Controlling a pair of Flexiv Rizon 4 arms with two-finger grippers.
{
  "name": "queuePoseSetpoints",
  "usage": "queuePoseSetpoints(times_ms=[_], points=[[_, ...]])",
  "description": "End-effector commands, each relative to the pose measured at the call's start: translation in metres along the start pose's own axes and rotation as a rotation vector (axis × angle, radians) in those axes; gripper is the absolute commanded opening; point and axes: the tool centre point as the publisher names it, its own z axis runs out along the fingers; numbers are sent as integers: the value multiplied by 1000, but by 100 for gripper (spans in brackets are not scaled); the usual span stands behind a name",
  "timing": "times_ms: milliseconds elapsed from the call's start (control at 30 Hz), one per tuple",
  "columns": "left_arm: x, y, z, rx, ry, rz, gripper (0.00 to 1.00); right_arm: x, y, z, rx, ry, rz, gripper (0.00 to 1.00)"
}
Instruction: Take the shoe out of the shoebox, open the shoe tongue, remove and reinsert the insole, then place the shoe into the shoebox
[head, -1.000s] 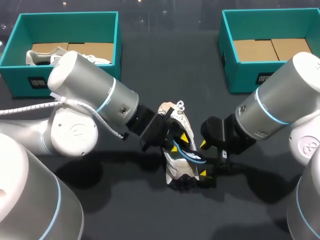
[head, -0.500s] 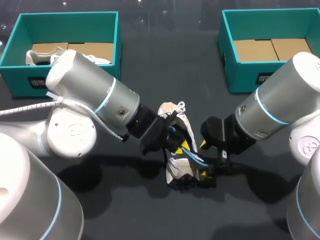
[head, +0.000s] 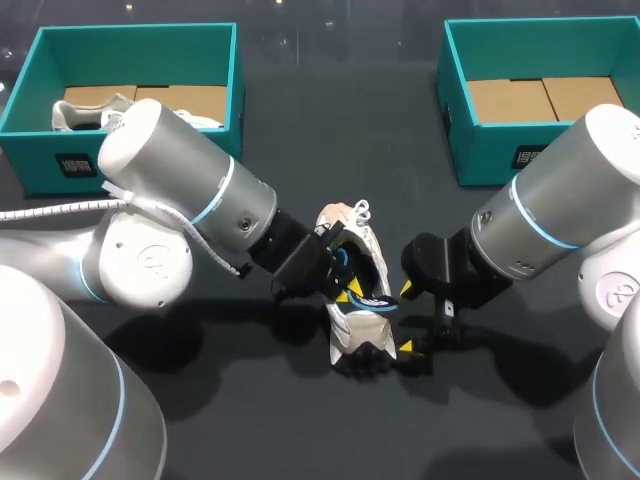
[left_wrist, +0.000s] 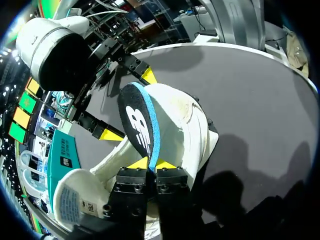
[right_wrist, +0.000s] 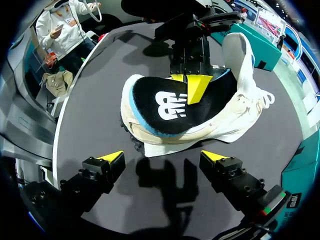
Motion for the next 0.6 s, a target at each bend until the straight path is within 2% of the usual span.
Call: queuePoseSetpoints(times_ms=[33, 400, 600], points=[[-11, 13, 13, -48, 45, 15, 0, 1, -1, 0, -2, -2, 0, 100], [-4, 29, 28, -102, 136, 40, 0, 1, -1, 0, -2, -2, 0, 100], [-3, 25, 22, -63, 110, 14, 0, 1, -1, 0, -2, -2, 0, 100]])
